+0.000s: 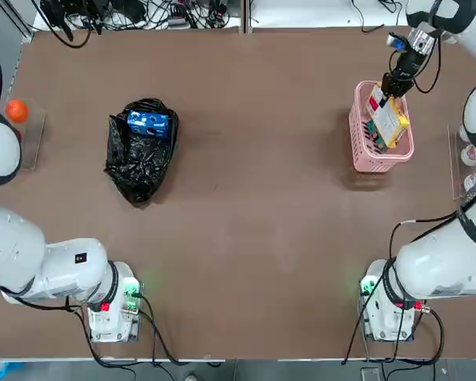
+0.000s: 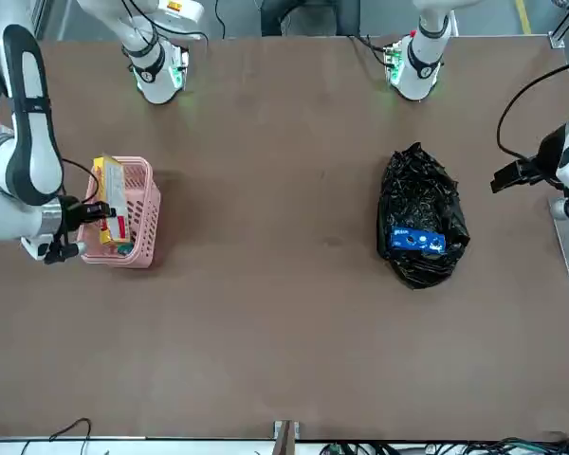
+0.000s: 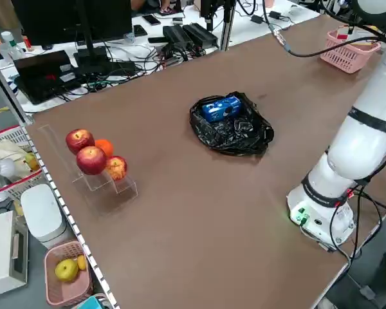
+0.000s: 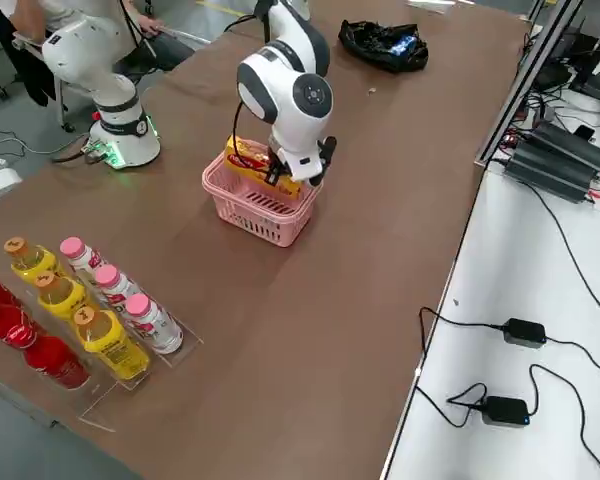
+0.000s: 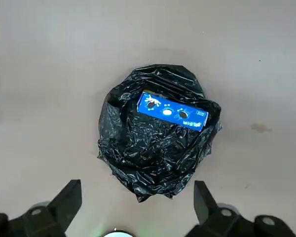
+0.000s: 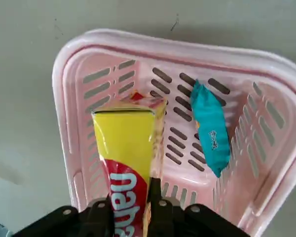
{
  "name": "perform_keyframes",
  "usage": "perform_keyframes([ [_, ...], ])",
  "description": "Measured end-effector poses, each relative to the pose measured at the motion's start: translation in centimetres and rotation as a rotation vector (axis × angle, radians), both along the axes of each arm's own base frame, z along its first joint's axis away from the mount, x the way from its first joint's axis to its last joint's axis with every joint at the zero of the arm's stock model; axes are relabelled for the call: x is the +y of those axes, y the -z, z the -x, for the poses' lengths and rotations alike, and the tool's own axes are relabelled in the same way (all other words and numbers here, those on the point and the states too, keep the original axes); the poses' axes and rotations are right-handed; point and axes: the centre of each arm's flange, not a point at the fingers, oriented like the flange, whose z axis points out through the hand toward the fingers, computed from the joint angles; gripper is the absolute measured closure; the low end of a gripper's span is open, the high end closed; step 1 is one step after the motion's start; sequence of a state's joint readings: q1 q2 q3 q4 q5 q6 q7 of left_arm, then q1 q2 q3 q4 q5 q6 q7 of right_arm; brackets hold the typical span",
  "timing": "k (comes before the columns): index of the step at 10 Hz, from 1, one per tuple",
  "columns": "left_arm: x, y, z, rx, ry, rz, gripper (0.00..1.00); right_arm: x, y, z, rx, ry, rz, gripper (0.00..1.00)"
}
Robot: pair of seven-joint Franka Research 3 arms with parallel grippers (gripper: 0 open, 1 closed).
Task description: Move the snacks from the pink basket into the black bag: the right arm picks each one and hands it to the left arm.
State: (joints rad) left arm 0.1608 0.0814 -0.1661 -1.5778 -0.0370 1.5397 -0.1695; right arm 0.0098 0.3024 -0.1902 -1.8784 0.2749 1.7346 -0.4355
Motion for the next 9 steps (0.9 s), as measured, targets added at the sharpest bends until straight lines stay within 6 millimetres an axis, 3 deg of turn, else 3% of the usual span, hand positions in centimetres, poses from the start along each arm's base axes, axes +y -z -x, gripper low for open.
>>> perform_keyframes([
  [4,0.0,0.0,0.0,0.000,0.000,0.000,0.00,0.3,-0.5,0.5,0.071,0.037,0.001,0.73],
  [7,-0.4,0.0,0.0,0.002,-0.028,0.038,0.00,1.2,-3.8,-0.2,0.142,0.110,0.026,0.73],
  [9,-0.5,-0.1,0.0,0.004,-0.061,0.046,0.00,2.1,-5.0,-0.6,0.174,0.182,0.027,0.73],
])
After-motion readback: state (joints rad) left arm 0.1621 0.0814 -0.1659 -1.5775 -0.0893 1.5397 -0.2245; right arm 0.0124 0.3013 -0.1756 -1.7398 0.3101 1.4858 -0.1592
